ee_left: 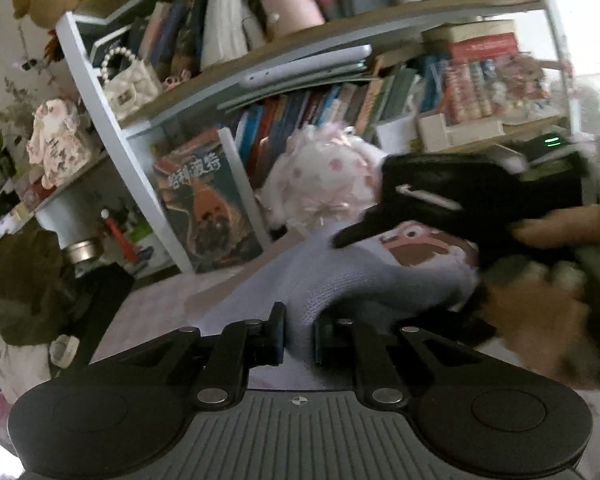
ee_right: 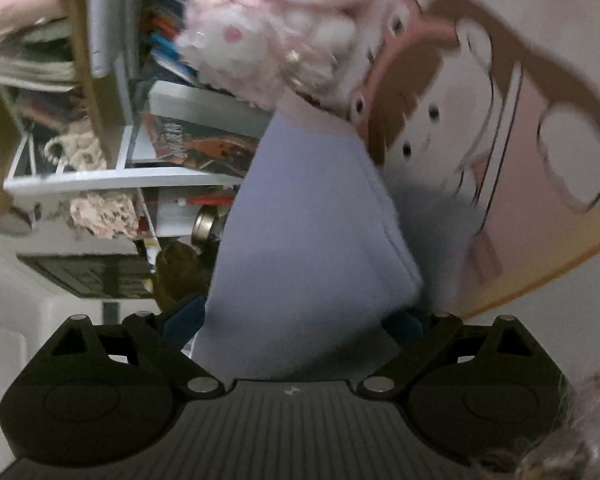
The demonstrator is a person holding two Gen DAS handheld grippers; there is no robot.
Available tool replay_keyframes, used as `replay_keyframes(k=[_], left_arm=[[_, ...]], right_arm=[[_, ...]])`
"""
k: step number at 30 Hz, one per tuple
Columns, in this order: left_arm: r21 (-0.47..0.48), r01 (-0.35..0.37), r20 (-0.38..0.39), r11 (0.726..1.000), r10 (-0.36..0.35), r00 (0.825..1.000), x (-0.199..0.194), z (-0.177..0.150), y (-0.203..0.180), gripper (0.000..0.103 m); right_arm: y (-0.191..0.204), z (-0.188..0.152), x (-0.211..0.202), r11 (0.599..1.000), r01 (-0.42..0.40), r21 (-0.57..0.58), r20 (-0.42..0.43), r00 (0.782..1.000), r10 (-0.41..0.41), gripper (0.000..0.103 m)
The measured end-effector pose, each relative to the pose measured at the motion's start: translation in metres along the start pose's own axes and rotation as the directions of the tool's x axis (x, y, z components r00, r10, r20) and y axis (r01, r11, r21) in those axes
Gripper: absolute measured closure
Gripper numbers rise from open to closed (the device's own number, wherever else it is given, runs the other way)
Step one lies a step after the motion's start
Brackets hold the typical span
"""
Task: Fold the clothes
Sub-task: 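Grasp the sweater with both grippers and lift it off the mat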
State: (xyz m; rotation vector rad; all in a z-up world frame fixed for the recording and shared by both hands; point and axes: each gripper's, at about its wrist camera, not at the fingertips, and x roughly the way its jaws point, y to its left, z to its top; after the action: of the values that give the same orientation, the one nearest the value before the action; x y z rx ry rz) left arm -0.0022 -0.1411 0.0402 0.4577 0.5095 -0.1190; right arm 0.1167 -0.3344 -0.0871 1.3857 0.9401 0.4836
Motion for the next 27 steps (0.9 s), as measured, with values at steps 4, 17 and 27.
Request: replay_keyframes(k=[4, 17, 27], left_arm=[[-0.010, 0.020, 0.059, 1.000, -0.019, 0.998, -0.019, 0.004, 0.007, 0.090], [-0.098, 0.382, 0.558, 0.919, -0.267, 0.786, -0.121, 0.072, 0.059, 0.091], [-0.273, 0.694, 0.670, 0.666, -0.387, 0.634, -0.120, 0.052, 0.137, 0.091]], right_arm=[[-0.002, -0.002, 0.003, 0.998, -0.027, 0.051, 0.019, 0.999, 0.026, 0.080], [0.176, -0.010, -0.137, 0.812, -0.238, -0.533, 0.188, 0.903, 0.387, 0.093], [0.327, -0.059, -0.161, 0.538, -0.269, -0.799, -0.017, 0.904, 0.427, 0.093]])
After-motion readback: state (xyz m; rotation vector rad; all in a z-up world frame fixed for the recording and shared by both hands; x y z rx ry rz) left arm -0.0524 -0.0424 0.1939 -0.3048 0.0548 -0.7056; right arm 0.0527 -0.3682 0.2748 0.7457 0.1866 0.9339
